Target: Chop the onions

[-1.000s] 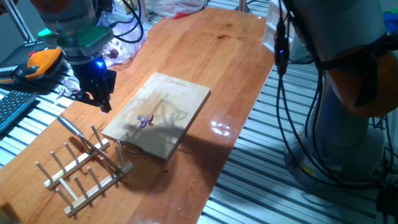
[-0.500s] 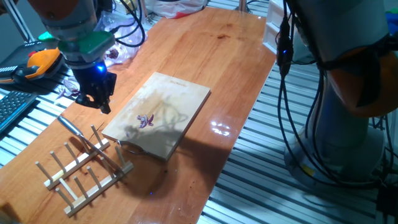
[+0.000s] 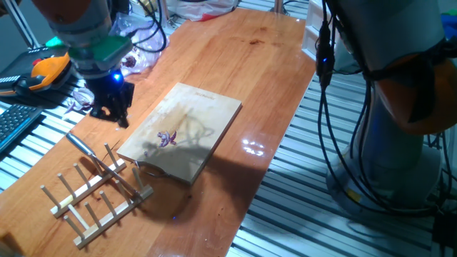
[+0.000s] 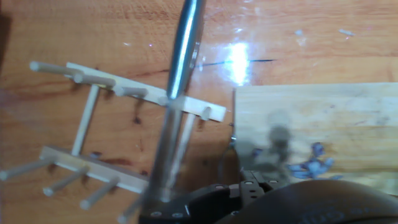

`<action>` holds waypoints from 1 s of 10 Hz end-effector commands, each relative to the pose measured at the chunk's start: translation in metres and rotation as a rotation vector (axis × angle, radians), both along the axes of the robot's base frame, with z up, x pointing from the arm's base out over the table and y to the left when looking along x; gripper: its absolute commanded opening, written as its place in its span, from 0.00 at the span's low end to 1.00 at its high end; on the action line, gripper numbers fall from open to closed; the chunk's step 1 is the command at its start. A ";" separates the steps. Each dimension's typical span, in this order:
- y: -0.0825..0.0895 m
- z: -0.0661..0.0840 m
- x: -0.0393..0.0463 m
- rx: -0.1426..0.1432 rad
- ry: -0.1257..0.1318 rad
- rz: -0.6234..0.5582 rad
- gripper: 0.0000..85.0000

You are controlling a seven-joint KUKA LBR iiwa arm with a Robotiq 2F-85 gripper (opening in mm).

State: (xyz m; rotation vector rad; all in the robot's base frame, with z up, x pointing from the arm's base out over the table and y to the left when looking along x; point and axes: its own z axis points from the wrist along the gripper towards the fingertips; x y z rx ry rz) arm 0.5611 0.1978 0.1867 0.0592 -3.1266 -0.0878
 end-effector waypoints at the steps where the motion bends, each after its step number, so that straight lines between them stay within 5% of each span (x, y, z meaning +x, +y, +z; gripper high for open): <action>1: -0.021 -0.005 -0.0060 -0.002 -0.024 0.008 0.00; 3: -0.018 -0.007 -0.0044 -0.010 -0.001 -0.002 0.00; 10: -0.011 -0.005 -0.0023 -0.013 0.003 -0.008 0.00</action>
